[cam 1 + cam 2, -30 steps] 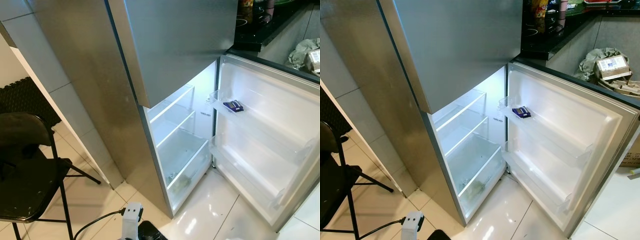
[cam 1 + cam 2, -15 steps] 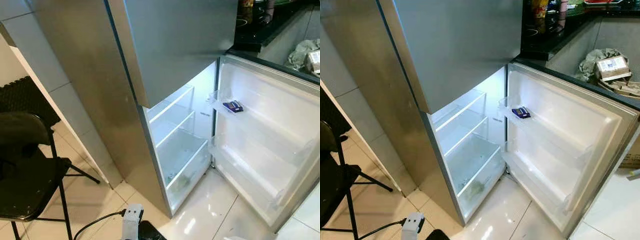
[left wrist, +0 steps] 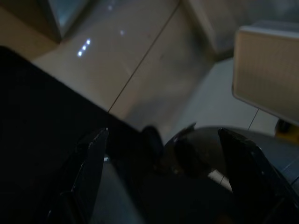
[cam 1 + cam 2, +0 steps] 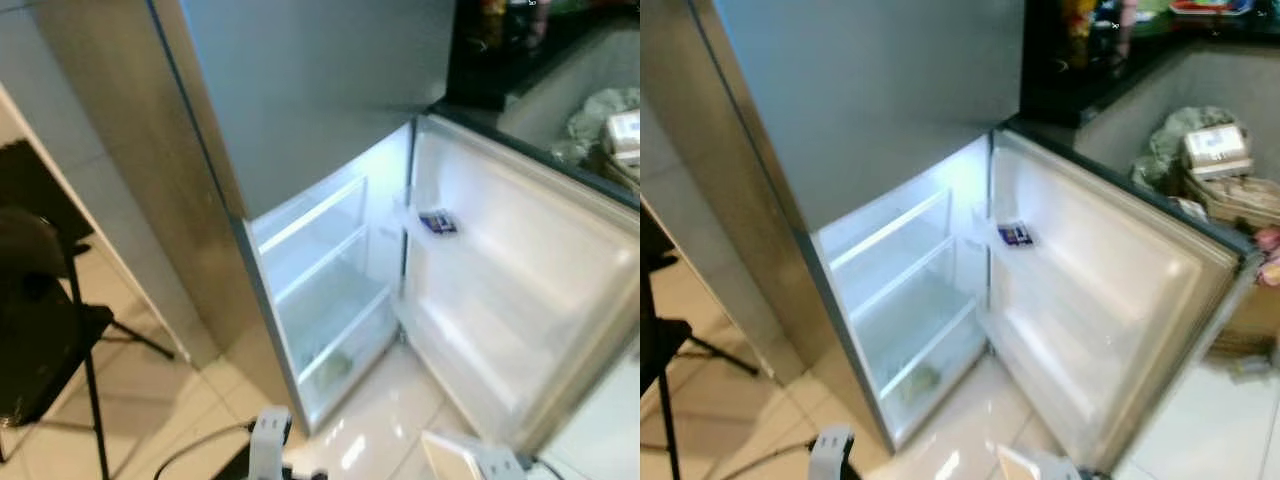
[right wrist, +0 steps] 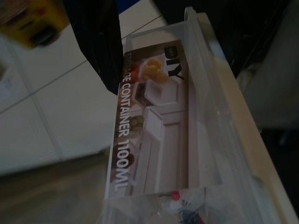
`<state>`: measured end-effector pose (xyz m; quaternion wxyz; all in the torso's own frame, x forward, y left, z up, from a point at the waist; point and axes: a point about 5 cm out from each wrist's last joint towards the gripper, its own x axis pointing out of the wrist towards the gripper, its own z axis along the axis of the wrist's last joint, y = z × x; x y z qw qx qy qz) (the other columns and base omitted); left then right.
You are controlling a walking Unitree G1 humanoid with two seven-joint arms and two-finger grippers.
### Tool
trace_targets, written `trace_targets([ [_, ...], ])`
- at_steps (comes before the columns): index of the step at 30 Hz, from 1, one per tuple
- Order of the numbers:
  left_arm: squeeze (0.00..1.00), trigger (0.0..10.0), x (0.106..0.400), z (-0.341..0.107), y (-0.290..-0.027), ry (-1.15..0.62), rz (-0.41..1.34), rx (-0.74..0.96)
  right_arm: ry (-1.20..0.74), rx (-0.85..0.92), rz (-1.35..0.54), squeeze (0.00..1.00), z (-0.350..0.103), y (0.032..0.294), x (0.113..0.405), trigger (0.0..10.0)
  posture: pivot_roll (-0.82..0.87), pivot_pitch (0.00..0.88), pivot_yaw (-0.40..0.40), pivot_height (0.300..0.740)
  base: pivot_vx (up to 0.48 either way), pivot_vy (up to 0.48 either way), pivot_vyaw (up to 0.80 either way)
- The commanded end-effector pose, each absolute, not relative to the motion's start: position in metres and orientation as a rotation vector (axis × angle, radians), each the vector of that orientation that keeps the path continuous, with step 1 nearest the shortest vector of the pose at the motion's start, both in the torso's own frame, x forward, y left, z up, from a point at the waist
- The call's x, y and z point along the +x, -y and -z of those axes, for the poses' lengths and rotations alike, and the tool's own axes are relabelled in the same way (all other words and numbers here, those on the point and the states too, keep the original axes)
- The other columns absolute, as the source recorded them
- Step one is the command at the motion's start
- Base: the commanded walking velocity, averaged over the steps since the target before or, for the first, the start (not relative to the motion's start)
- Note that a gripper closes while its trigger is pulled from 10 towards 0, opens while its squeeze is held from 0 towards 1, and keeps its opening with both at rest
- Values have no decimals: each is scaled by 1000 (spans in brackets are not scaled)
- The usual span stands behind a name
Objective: Restocking fridge
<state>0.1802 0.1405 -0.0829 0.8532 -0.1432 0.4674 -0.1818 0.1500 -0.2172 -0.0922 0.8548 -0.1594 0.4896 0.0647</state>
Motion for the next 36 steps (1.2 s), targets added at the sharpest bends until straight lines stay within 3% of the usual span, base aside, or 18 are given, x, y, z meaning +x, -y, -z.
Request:
trace_targets([
  [1,0,10000,180,84,-142,-978,347,-313,-1009,-346,-185,0,92,208,155,10000,-119,0,16,740,0,0,0],
  [14,0,10000,165,91,-149,-983,257,-340,-963,-441,-307,0,84,201,176,10000,-39,0,-84,740,0,0,0],
  [24,0,10000,160,91,-164,-1003,288,-274,-856,-387,-198,0,65,211,208,10000,-41,0,-40,740,0,0,0],
  [29,0,10000,163,89,-175,-987,267,-273,-874,-359,-200,0,71,202,201,10000,-44,0,-13,740,0,0,0],
  [32,0,10000,172,85,-182,-978,266,-219,-906,-380,-257,0,77,192,193,10000,-21,0,-54,740,0,0,0],
  [36,0,10000,181,81,-181,-913,198,-299,-945,-414,-304,0,84,191,178,10000,-22,0,-36,740,0,0,0],
])
